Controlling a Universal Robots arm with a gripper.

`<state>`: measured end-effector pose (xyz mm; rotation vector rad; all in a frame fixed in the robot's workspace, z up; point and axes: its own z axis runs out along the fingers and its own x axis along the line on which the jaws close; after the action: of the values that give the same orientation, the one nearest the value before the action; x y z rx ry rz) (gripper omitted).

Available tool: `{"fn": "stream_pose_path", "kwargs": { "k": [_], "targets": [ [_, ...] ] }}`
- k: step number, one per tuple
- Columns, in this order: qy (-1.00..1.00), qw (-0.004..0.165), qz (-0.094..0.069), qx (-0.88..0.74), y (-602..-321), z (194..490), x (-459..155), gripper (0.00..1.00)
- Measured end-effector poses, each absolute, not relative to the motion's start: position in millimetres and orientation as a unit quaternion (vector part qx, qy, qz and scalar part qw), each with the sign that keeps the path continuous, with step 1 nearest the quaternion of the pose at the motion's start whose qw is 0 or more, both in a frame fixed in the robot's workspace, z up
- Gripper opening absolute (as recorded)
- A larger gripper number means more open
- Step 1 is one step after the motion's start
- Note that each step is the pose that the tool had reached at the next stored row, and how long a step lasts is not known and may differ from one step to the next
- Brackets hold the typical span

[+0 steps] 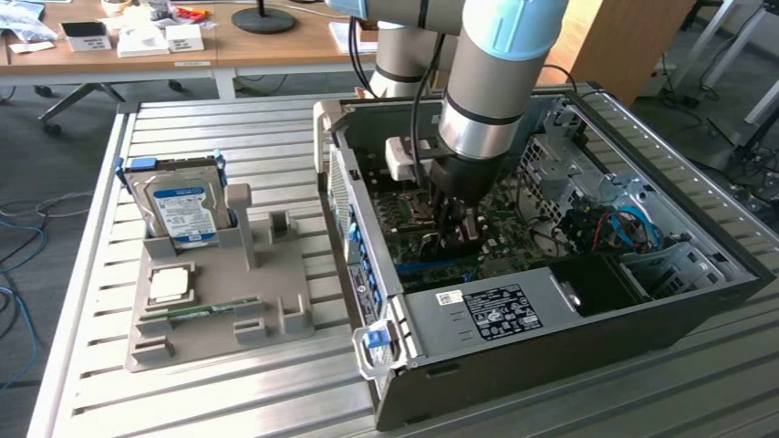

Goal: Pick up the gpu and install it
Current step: 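Insert the gpu into the slot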

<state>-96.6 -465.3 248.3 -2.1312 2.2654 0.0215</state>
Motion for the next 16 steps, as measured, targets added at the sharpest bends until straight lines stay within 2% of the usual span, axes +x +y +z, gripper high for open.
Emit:
{"fn": "stream_pose_path", "kwargs": {
  "k": [16],
  "targets": [
    [0.728,0.017,0.008,-0.685,-465.4,243.8,-97.2,0.27]
  ]
}}
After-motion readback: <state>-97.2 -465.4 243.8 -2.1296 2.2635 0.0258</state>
